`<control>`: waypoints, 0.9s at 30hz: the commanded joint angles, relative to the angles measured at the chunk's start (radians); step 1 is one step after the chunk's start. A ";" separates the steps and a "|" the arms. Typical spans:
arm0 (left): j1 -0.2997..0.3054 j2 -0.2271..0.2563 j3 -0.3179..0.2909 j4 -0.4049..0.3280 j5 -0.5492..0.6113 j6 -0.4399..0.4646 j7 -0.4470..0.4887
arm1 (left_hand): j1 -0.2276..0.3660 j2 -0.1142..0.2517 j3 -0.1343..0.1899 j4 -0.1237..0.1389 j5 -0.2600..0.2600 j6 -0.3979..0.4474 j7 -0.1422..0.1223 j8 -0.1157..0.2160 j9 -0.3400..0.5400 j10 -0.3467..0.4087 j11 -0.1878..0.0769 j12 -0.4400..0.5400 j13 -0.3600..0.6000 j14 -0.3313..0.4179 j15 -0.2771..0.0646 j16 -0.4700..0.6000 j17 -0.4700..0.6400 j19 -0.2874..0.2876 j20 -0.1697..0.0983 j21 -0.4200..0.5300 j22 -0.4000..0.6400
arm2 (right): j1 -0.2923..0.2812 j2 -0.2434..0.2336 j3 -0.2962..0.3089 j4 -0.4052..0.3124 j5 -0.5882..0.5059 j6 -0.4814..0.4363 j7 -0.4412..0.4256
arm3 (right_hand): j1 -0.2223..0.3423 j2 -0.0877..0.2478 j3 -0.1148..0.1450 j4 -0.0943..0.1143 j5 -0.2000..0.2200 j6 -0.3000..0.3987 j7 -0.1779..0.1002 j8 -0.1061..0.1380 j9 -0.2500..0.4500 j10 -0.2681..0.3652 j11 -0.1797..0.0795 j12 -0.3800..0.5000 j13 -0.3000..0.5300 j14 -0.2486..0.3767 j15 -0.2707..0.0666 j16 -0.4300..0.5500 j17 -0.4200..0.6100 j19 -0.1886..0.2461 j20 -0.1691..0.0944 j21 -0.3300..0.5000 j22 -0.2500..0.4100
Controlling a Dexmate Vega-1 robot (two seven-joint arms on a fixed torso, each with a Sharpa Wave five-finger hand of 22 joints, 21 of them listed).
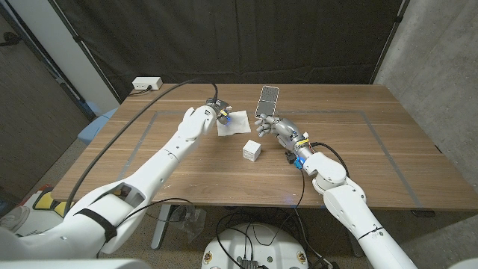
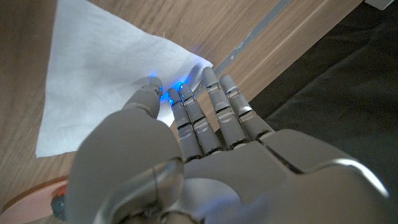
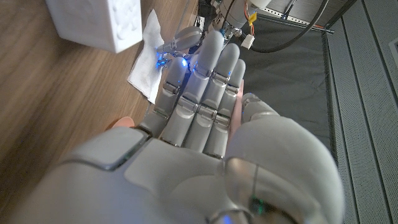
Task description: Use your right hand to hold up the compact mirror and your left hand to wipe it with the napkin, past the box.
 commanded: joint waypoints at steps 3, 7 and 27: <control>0.030 0.000 -0.018 0.031 -0.012 0.006 0.192 | 0.061 0.006 -0.016 0.003 -0.018 0.087 0.023 0.023 0.009 0.098 0.001 0.013 0.029 0.102 -0.135 0.049 0.059 0.022 -0.026 0.073 0.016 | 0.020 0.004 0.000 0.017 0.001 -0.013 0.008 | 0.024 0.021 0.001 0.005 0.007 0.011 -0.006 0.002 0.005 0.006 -0.001 -0.008 0.003 0.002 -0.036 -0.004 0.003 0.000 -0.145 0.006 0.002; 0.038 -0.001 -0.040 0.014 -0.054 -0.003 0.172 | -0.224 -0.090 -0.172 0.157 0.027 -0.353 -0.004 -0.208 0.011 -0.312 0.047 -0.137 0.023 -0.273 -0.101 -0.160 0.048 -0.194 0.020 0.070 -0.009 | 0.024 0.004 0.001 0.020 0.001 -0.015 0.011 | 0.025 0.020 0.001 0.005 0.007 0.013 -0.007 0.002 0.003 0.006 0.003 -0.010 0.003 0.002 -0.036 -0.005 0.005 0.000 -0.144 0.007 0.001; -0.014 0.021 -0.090 -0.054 -0.306 -0.194 -0.019 | -0.262 -0.185 -0.289 0.166 0.099 -0.738 -0.025 -0.230 0.022 -0.675 0.058 -0.106 0.015 -0.597 -0.016 -0.187 -0.011 -0.289 0.121 -0.019 -0.043 | 0.037 0.017 0.001 0.032 -0.001 -0.015 0.010 | 0.034 0.019 -0.002 0.008 0.009 0.017 -0.007 -0.001 0.001 0.011 0.001 -0.015 0.008 0.007 -0.036 -0.012 0.009 -0.001 -0.143 0.011 0.000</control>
